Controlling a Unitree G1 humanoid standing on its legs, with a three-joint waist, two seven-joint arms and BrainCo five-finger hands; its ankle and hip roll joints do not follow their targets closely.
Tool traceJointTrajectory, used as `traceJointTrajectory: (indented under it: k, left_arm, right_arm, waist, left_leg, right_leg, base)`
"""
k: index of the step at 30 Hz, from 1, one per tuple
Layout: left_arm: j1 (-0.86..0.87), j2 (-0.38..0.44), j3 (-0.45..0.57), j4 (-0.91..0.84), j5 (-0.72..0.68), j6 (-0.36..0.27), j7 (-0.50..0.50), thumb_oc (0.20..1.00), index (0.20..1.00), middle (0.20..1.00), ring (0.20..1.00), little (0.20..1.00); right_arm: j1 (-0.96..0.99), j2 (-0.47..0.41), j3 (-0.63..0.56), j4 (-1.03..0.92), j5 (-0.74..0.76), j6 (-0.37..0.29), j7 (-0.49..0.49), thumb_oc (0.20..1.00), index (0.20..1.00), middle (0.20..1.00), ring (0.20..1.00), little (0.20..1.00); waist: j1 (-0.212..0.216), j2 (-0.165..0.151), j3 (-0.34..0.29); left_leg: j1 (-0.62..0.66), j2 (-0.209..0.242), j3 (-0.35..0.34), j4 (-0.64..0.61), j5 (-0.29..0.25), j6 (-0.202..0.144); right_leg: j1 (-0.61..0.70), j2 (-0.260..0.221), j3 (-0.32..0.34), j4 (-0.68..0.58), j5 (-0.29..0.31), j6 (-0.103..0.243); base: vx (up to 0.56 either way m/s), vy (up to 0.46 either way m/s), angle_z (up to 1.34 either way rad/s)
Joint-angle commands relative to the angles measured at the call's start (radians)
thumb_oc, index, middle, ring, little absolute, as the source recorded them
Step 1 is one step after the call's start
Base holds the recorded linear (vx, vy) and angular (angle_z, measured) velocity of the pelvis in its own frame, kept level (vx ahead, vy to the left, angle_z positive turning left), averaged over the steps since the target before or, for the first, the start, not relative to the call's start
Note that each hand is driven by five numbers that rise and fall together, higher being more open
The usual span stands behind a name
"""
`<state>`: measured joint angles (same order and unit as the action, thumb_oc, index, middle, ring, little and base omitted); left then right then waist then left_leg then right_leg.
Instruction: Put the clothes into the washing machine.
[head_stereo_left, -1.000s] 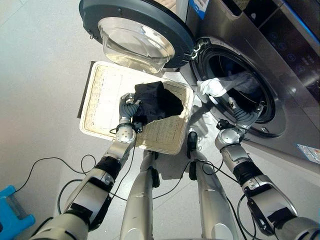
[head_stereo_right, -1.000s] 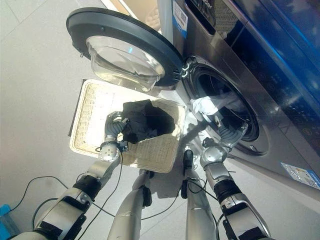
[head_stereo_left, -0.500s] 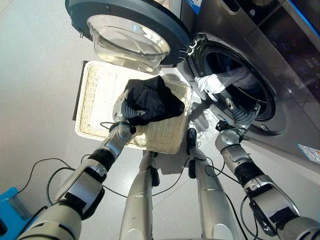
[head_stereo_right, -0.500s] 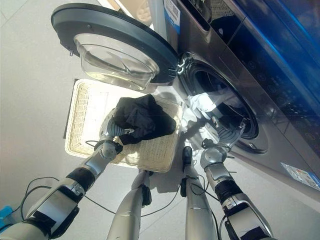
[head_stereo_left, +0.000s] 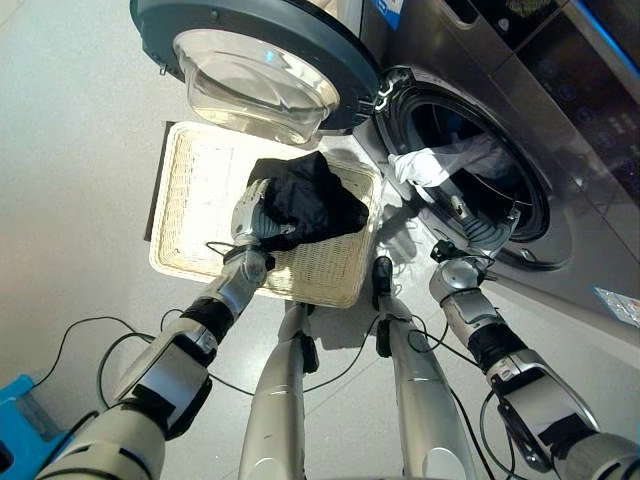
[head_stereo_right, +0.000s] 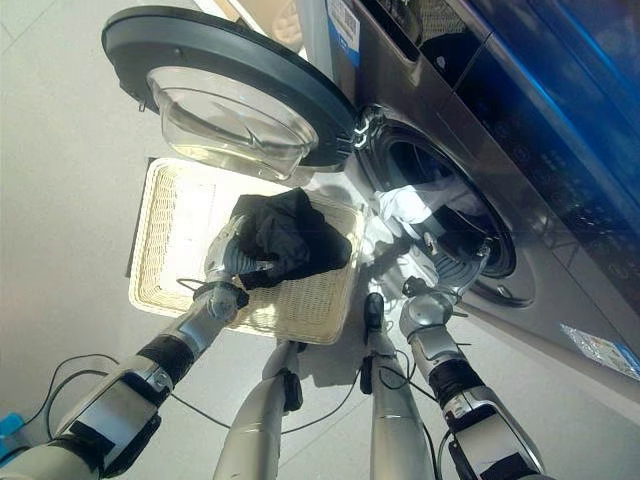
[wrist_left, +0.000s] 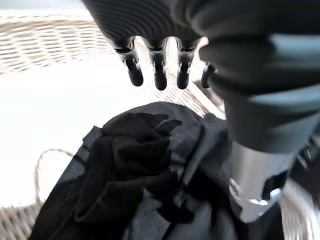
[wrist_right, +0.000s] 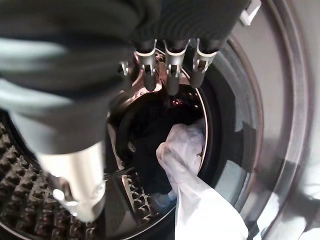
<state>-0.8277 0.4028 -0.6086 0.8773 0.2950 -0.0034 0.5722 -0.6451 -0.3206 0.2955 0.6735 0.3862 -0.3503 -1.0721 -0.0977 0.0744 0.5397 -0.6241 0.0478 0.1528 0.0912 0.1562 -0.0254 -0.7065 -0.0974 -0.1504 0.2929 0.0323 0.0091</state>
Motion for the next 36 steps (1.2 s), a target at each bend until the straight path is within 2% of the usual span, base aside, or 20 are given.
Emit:
traceJointTrajectory:
  k: [1,4,5,7,11,12,15,16,18,21,26,27,32,36]
  left_arm:
    - [-0.039,0.022,-0.018,-0.014,0.158,0.046,0.077,1.0,1.0,1.0,1.0,1.0]
    - [-0.091,0.043,-0.101,0.005,0.305,0.118,0.127,1.0,1.0,1.0,1.0,1.0]
    - [-0.096,0.044,-0.1,0.005,0.305,0.118,0.127,1.0,1.0,1.0,1.0,1.0]
    - [-0.124,0.045,-0.152,0.012,0.356,0.172,0.122,1.0,1.0,1.0,1.0,1.0]
    - [-0.137,0.024,-0.182,0.046,0.38,0.207,0.088,1.0,1.0,1.0,1.0,1.0]
    - [-0.142,0.009,-0.201,0.068,0.38,0.238,0.069,1.0,1.0,1.0,1.0,1.0]
    - [-0.149,-0.008,-0.218,0.094,0.377,0.277,0.035,1.0,1.0,1.0,1.0,1.0]
    - [-0.165,-0.017,-0.226,0.115,0.371,0.311,0.014,1.0,1.0,1.0,1.0,1.0]
    - [-0.17,-0.022,-0.229,0.128,0.363,0.334,-0.002,1.0,1.0,1.0,1.0,1.0]
    - [-0.183,-0.026,-0.231,0.151,0.322,0.355,-0.012,1.0,1.0,1.0,1.0,1.0]
    - [-0.226,-0.029,-0.228,0.214,0.261,0.403,-0.114,1.0,1.0,1.0,1.0,1.0]
    - [-0.235,-0.033,-0.227,0.233,0.253,0.418,-0.171,1.0,1.0,1.0,1.0,1.0]
    - [-0.26,-0.053,-0.22,0.272,0.253,0.451,-0.302,1.0,1.0,1.0,1.0,1.0]
    - [-0.261,-0.064,-0.223,0.298,0.242,0.459,-0.325,1.0,1.0,1.0,1.0,1.0]
  right_arm:
    - [0.003,0.011,0.006,-0.051,0.02,-0.051,-0.002,1.0,1.0,1.0,1.0,1.0]
    - [-0.007,0.003,0.023,-0.034,0.053,-0.068,-0.001,1.0,1.0,1.0,1.0,1.0]
    - [-0.011,0.003,0.022,-0.034,0.053,-0.068,-0.001,1.0,1.0,1.0,1.0,1.0]
    - [-0.01,0.005,0.029,-0.031,0.06,-0.074,-0.006,1.0,1.0,1.0,1.0,1.0]
    - [-0.01,0.013,0.033,-0.023,0.061,-0.088,-0.007,1.0,1.0,1.0,1.0,1.0]
    - [-0.014,0.018,0.041,-0.021,0.065,-0.096,-0.016,1.0,1.0,1.0,1.0,1.0]
    - [-0.017,0.021,0.043,-0.017,0.068,-0.103,-0.018,1.0,1.0,1.0,1.0,1.0]
    - [-0.031,0.025,0.042,-0.009,0.069,-0.112,-0.016,1.0,1.0,1.0,1.0,1.0]
    - [-0.033,0.026,0.044,-0.015,0.07,-0.113,-0.019,1.0,1.0,1.0,1.0,1.0]
    - [-0.044,0.027,0.048,-0.027,0.082,-0.116,-0.023,1.0,1.0,1.0,1.0,1.0]
    - [-0.066,0.034,0.049,-0.047,0.097,-0.126,-0.038,1.0,1.0,1.0,1.0,1.0]
    - [-0.075,0.037,0.046,-0.052,0.094,-0.121,-0.044,1.0,1.0,1.0,1.0,1.0]
    - [-0.099,0.056,0.028,-0.049,0.112,-0.132,-0.038,1.0,1.0,1.0,1.0,1.0]
    - [-0.109,0.056,0.026,-0.044,0.122,-0.145,-0.046,1.0,1.0,1.0,1.0,1.0]
  waist:
    - [0.019,-0.03,-0.02]
    - [0.013,-0.033,-0.02]
    - [0.014,-0.033,-0.02]
    - [0.009,-0.037,-0.02]
    - [0.003,-0.042,-0.02]
    - [0.001,-0.045,-0.02]
    - [-0.002,-0.048,-0.02]
    - [-0.004,-0.05,-0.02]
    - [-0.006,-0.052,-0.02]
    - [-0.009,-0.058,-0.02]
    - [-0.022,-0.073,-0.02]
    - [-0.026,-0.077,-0.02]
    - [-0.032,-0.084,-0.02]
    - [-0.036,-0.092,-0.02]
  left_leg:
    - [-0.003,-0.039,0.069,0.077,-0.109,-0.04]
    - [-0.013,-0.037,0.072,0.076,-0.108,-0.045]
    - [-0.02,-0.036,0.072,0.076,-0.103,-0.044]
    - [-0.028,-0.034,0.073,0.07,-0.099,-0.048]
    - [-0.04,-0.032,0.078,0.06,-0.09,-0.051]
    - [-0.054,-0.03,0.08,0.056,-0.084,-0.052]
    - [-0.06,-0.028,0.084,0.053,-0.084,-0.055]
    - [-0.082,-0.025,0.087,0.05,-0.073,-0.056]
    - [-0.087,-0.024,0.089,0.048,-0.073,-0.059]
    - [-0.106,-0.022,0.091,0.043,-0.064,-0.062]
    - [-0.159,-0.017,0.096,0.025,-0.043,-0.07]
    - [-0.177,-0.017,0.093,0.019,-0.039,-0.071]
    - [-0.227,-0.015,0.086,0.017,-0.028,-0.07]
    - [-0.24,-0.015,0.083,0.019,-0.029,-0.073]
  right_leg:
    - [0.0,0.027,-0.035,0.034,-0.017,0.097]
    - [-0.01,0.027,-0.034,0.028,-0.01,0.1]
    - [-0.016,0.027,-0.033,0.026,-0.005,0.099]
    - [-0.025,0.027,-0.032,0.02,0.003,0.104]
    - [-0.038,0.03,-0.029,0.007,0.014,0.108]
    - [-0.052,0.033,-0.025,0.002,0.022,0.109]
    - [-0.06,0.034,-0.024,0.001,0.022,0.114]
    - [-0.079,0.035,-0.023,-0.006,0.034,0.113]
    - [-0.083,0.036,-0.022,-0.009,0.034,0.116]
    - [-0.101,0.039,-0.019,-0.015,0.043,0.117]
    - [-0.149,0.047,-0.008,-0.041,0.071,0.119]
    - [-0.166,0.049,-0.003,-0.051,0.08,0.12]
    - [-0.217,0.051,0.004,-0.058,0.104,0.124]
    - [-0.222,0.051,0.003,-0.069,0.108,0.124]
  base:
    - [0.0,0.0,0.0]
    - [0.0,0.0,0.0]
    - [0.0,0.0,0.0]
    - [0.0,0.0,0.0]
    - [0.0,0.0,0.0]
    - [0.0,0.0,0.0]
    - [-0.01,-0.027,-0.03]
    - [0.0,0.0,0.0]
    - [0.0,0.0,0.0]
    - [-0.01,-0.01,0.0]
    - [-0.01,-0.028,-0.01]
    - [0.0,-0.041,-0.02]
    - [0.0,-0.038,0.0]
    - [0.0,-0.024,0.0]
